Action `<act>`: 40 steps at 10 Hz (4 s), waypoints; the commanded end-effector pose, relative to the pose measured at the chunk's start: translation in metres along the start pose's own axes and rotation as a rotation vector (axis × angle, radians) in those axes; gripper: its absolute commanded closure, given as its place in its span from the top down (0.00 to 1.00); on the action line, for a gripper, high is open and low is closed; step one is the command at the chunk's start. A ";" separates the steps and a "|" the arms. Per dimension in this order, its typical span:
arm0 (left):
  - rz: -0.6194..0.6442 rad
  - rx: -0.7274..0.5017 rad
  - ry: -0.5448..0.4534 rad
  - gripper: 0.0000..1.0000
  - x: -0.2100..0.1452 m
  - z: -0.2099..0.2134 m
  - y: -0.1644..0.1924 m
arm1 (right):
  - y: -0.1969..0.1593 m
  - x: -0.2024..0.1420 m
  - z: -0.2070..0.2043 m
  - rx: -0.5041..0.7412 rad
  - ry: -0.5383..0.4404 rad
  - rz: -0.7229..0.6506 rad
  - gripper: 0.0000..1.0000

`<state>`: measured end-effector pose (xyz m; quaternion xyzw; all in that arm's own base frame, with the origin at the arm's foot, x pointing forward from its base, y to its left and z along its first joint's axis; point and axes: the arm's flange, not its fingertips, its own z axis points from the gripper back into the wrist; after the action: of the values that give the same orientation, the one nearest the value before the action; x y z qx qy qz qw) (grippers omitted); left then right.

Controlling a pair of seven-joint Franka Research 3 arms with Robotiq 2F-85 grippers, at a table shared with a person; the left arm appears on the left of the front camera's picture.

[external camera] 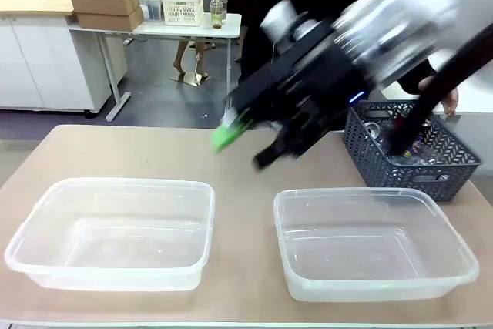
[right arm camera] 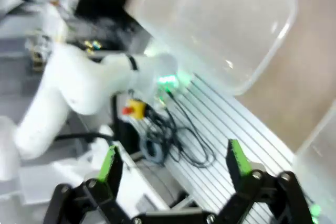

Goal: Sort the waste into each basket.
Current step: Pick up the Organizing box on the left side of the table and lift it.

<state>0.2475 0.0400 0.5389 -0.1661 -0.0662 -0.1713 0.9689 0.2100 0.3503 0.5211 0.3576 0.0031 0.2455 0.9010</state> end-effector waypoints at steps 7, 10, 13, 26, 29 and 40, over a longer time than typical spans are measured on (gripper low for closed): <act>0.023 0.014 0.151 1.00 0.017 -0.104 -0.022 | 0.010 0.047 -0.108 -0.246 0.081 -0.203 1.00; 0.183 0.197 0.263 1.00 -0.014 -0.165 0.012 | -0.016 0.069 -0.149 -0.466 0.062 -0.450 1.00; 0.132 0.123 0.258 1.00 0.050 -0.102 0.008 | -0.031 0.048 -0.147 -0.395 0.049 -0.374 1.00; 0.226 0.280 0.370 1.00 0.076 -0.186 0.036 | -0.067 0.086 -0.159 -0.588 -0.061 -0.589 1.00; 0.230 0.246 0.392 0.40 0.073 -0.191 0.038 | -0.064 0.079 -0.161 -0.564 -0.036 -0.611 0.00; 0.314 0.231 0.332 0.00 0.076 -0.165 0.037 | -0.066 0.072 -0.153 -0.661 0.013 -0.664 0.00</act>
<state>0.3499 -0.0194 0.3821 -0.0281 0.0995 -0.0470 0.9935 0.2764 0.4480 0.3727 0.0657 0.0324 -0.0507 0.9960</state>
